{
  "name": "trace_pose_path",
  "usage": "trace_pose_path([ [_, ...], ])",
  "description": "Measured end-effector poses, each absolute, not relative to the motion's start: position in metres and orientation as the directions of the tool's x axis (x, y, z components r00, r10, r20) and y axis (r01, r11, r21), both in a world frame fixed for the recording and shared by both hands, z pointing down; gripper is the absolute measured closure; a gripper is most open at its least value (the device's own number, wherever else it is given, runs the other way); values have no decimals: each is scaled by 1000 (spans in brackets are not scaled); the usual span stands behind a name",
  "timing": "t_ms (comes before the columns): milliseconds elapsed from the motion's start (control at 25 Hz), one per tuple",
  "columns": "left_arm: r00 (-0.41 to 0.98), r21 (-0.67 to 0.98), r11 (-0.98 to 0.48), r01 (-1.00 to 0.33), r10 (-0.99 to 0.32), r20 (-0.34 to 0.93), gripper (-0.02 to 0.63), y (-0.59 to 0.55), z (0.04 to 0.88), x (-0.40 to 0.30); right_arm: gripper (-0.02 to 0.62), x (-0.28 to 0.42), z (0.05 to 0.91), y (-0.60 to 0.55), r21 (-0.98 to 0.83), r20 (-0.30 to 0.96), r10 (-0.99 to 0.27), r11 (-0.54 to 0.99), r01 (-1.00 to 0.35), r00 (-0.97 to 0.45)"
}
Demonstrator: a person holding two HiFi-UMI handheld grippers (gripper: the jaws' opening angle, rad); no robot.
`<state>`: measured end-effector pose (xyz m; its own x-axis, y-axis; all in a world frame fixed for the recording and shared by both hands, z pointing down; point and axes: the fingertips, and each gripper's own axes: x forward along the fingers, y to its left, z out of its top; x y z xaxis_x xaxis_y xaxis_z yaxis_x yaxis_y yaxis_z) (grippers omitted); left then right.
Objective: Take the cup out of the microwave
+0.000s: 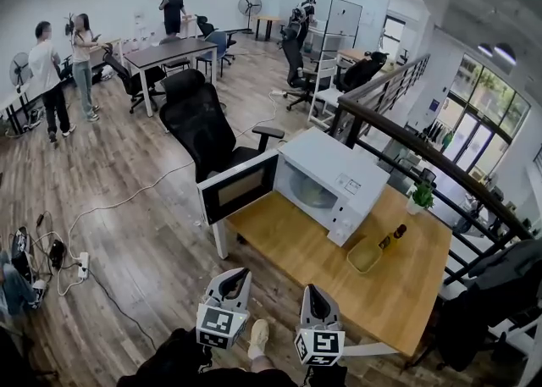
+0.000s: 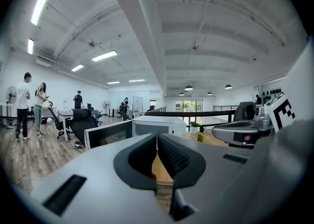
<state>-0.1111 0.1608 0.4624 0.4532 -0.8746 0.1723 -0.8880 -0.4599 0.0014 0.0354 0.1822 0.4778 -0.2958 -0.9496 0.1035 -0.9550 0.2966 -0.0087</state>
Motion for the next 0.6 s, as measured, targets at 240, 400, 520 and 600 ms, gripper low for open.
trace_pose_path([
  [240, 450, -19, -460, -888, -876, 173, 578, 82, 457, -99, 580, 43, 477, 100, -21, 93, -944, 315, -949, -315],
  [400, 451, -19, -461, -887, -874, 182, 578, 30, 457, -89, 580, 49, 476, 47, -45, 104, -943, 314, -948, -317],
  [520, 453, -18, -465, -885, -870, 193, 578, -3, 461, -81, 580, 56, 480, 13, -25, 119, -940, 320, -947, -320],
  [600, 451, -16, -463, -886, -871, 198, 578, -22, 462, -77, 580, 59, 482, -6, -38, 120, -939, 321, -946, -323],
])
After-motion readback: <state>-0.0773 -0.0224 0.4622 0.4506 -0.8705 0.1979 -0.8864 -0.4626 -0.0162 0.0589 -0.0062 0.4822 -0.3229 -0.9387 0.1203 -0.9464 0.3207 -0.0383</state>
